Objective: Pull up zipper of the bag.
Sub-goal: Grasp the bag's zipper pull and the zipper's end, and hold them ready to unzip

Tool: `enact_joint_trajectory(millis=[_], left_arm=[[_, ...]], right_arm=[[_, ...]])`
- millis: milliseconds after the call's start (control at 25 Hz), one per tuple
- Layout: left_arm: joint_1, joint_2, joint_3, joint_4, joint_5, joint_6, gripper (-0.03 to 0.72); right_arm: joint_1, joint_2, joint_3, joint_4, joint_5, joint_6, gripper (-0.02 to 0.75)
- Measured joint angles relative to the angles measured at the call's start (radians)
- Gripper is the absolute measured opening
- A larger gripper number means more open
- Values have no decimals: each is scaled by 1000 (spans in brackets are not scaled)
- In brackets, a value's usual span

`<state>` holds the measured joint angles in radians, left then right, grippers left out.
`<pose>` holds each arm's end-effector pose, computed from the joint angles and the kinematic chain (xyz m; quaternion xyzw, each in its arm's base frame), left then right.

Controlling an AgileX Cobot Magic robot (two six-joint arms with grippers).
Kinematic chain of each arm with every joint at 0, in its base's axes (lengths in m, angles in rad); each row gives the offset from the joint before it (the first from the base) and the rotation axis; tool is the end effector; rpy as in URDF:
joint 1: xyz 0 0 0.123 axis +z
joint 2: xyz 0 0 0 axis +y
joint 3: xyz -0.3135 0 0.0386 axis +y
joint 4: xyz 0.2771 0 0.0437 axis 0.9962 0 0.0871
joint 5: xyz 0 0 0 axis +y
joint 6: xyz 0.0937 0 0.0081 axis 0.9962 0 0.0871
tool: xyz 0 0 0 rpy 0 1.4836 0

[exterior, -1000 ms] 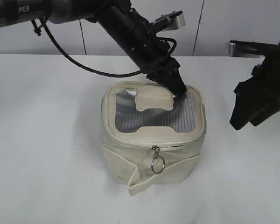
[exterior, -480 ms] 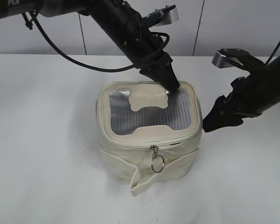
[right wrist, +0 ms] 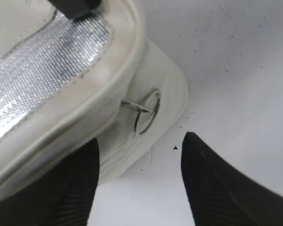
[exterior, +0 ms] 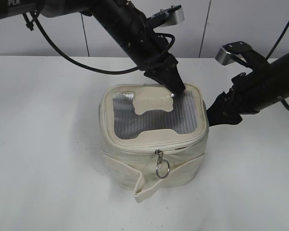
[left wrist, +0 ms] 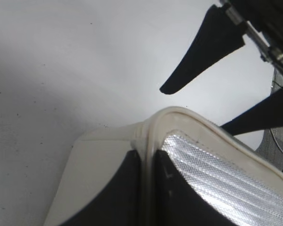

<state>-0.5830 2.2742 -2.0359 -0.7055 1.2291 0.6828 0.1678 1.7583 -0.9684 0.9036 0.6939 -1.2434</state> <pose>0.4131 -0.3413 0.2427 0.4846 0.8031 -0.3302 0.1059 0.3406 0.1057 0.1826 -0.3452 0.8833 0.2239 0.2247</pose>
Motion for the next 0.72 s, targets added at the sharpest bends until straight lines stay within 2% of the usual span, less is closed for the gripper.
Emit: enact_joint_trajectory(millis=[160, 240, 360, 440, 520, 720], left_arm=[[2, 0, 0, -1, 0, 0, 48], [5, 0, 0, -3, 0, 0, 48], [5, 0, 0, -6, 0, 0, 48], [5, 0, 0, -7, 2, 0, 48], [5, 0, 0, -8, 2, 0, 48], [4, 0, 0, -8, 1, 0, 48]], right_arm=[[-2, 53, 0, 96, -22, -94, 418], [-2, 72, 0, 158, -35, -154, 331], [-2, 85, 0, 220, -35, -196, 92], [-2, 87, 0, 227, -35, -182, 22], [-2, 85, 0, 199, -35, -109, 6], [-2, 14, 0, -7, 7, 175, 5]])
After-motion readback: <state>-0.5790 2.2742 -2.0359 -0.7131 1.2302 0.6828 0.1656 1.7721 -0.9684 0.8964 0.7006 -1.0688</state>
